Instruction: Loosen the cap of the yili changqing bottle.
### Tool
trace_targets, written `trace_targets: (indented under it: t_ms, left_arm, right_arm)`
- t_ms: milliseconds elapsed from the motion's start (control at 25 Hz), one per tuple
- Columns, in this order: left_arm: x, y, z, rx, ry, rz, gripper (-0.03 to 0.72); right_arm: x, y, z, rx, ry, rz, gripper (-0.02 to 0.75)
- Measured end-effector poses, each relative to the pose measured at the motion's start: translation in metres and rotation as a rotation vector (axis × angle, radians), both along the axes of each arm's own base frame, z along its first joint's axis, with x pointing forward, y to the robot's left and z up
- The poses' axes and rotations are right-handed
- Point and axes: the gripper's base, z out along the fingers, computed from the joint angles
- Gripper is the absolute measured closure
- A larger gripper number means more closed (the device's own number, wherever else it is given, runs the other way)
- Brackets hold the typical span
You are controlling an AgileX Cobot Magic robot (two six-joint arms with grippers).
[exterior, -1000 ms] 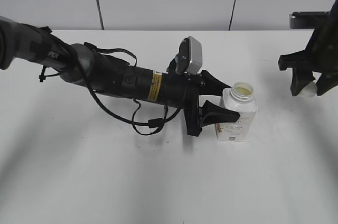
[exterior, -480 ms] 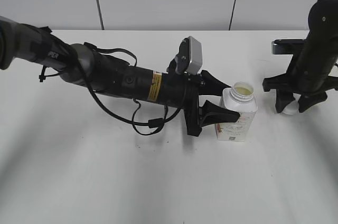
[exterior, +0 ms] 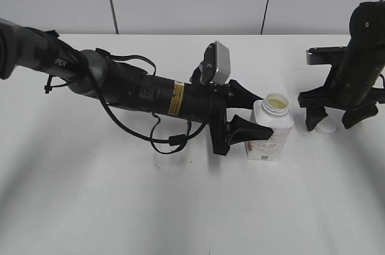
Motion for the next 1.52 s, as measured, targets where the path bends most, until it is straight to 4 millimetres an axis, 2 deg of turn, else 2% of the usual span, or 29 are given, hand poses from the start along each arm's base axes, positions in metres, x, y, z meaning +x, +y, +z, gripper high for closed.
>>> trace_targets:
  t_ms: [120, 240, 480, 800, 1000, 1320, 1520]
  left_arm:
    - [-0.001, 0.0, -0.001, 0.012, -0.003, -0.008, 0.171]
    - [0.001, 0.004, 0.0, 0.005, 0.008, -0.009, 0.108]
    - [0.015, 0.027, 0.006, 0.024, 0.029, 0.017, 0.101]
    - [0.034, 0.075, 0.027, 0.127, 0.015, 0.028, 0.101]
    - [0.051, 0.101, 0.059, 0.151, -0.054, 0.147, 0.102]
    - [0.073, 0.129, 0.137, 0.262, -0.31, 0.549, 0.102]
    - [0.082, 0.149, 0.168, 0.314, -0.392, 0.826, 0.102]
  right_arm:
    - [0.0, 0.001, 0.007, 0.013, -0.017, -0.001, 0.121]
    - [0.0, 0.002, 0.022, 0.029, -0.056, 0.003, 0.138]
    - [-0.004, 0.001, 0.059, 0.042, -0.148, 0.009, 0.143]
    - [-0.01, 0.0, 0.093, 0.052, -0.235, 0.01, 0.143]
    - [-0.012, 0.0, 0.104, 0.055, -0.266, 0.013, 0.143]
    - [-0.001, 0.0, 0.129, 0.051, -0.339, 0.023, 0.143]
    - [0.006, 0.0, 0.15, 0.035, -0.371, 0.035, 0.143]
